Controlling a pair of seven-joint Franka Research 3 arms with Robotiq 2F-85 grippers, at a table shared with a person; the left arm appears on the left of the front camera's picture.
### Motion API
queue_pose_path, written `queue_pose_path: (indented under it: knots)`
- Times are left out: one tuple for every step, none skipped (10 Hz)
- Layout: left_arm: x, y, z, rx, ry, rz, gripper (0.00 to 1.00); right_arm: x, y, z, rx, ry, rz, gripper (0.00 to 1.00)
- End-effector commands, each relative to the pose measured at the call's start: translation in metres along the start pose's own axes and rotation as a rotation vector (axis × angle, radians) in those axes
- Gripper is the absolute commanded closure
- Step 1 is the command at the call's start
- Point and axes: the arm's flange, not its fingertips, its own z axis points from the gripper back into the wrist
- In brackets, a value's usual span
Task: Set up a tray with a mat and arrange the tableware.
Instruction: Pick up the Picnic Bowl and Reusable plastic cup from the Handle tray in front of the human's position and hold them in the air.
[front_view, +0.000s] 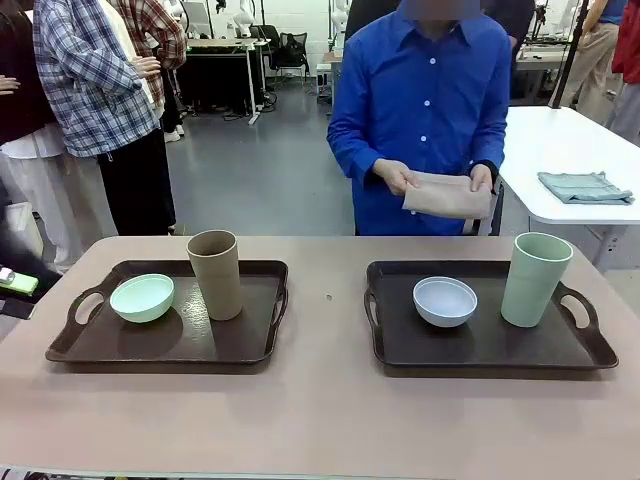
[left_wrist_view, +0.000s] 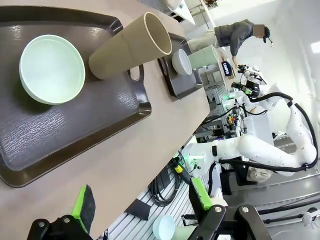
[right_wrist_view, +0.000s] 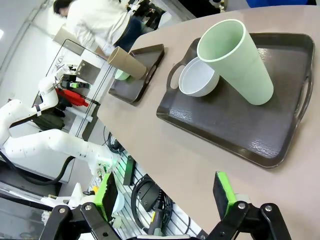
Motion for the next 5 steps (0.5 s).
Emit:
queue_pose_path:
  knots:
    - [-0.0006,-0.0008,0.0001,-0.013,0.001,0.003,0.00,-0.0003,0.0002,-0.0003,0.002,0.005,0.004,0.00]
    - [-0.0006,-0.0008,0.0001,-0.013,0.001,0.003,0.00,-0.0003,0.0002,-0.0003,0.002,0.005,0.004,0.00]
    - [-0.0006,-0.0008,0.0001,-0.013,0.001,0.003,0.00,-0.0003,0.0002,-0.0003,0.002,0.005,0.004,0.00]
    - [-0.0006,-0.0008,0.0001,-0.013,0.001,0.003,0.00,-0.0003,0.0002,-0.0003,0.002,0.005,0.004,0.00]
    - [-0.0006,-0.0008,0.0001,-0.013,0.001,0.003,0.00,-0.0003,0.0002,-0.0003,0.002,0.005,0.004,0.00]
